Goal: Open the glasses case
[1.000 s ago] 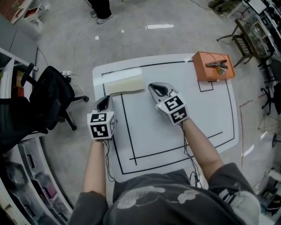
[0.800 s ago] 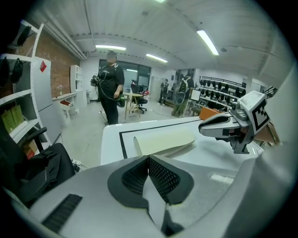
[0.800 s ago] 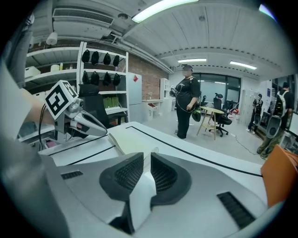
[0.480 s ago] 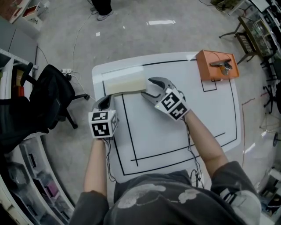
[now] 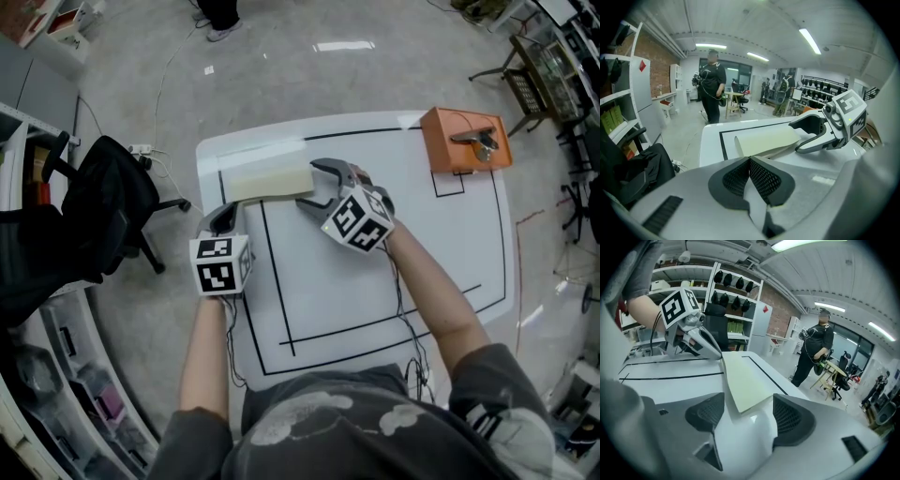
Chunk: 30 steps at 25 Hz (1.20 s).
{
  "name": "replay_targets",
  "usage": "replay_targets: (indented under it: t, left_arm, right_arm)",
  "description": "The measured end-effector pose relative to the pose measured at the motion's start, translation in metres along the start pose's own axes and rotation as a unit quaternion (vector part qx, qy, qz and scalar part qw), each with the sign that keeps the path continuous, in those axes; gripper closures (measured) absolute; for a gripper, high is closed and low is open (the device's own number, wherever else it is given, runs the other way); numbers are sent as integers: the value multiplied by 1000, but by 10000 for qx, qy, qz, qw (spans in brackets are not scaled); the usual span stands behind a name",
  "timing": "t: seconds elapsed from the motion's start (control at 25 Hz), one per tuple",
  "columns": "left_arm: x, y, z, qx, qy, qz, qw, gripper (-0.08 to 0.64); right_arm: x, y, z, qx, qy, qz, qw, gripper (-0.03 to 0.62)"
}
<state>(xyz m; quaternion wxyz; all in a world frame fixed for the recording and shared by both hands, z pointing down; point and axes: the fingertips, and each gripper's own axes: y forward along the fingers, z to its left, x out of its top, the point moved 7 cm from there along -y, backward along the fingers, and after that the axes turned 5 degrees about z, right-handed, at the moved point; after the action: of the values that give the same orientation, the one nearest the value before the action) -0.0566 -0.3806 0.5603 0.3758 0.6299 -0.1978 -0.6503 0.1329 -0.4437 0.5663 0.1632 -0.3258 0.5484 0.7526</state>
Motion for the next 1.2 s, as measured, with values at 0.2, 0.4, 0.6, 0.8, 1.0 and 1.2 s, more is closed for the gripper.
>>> replay_targets:
  t: [0.2, 0.4, 0.6, 0.8, 1.0, 1.2]
  left_arm:
    - [-1, 0, 0, -10, 0, -2, 10000, 555]
    - [0, 1, 0, -19, -18, 2, 10000, 555]
    - [0, 1, 0, -34, -27, 4, 10000, 555]
    - [1, 1, 2, -66, -2, 16, 10000, 556]
    - [1, 2, 2, -94, 17, 13, 10000, 556]
    - [0, 1, 4, -113, 13, 40, 9999, 556]
  right_arm:
    - [6, 1, -5, -119, -242, 59, 9996, 308]
    - [6, 0, -9, 69, -21, 40, 10000, 314]
    - [11, -4, -14, 280, 334, -24, 9990, 322]
    - [21, -11, -27, 310, 851, -309, 9954, 367]
    - [28, -9, -37, 183, 912, -338, 9951, 373]
    - [33, -5, -50, 68, 1178, -367, 9923, 382]
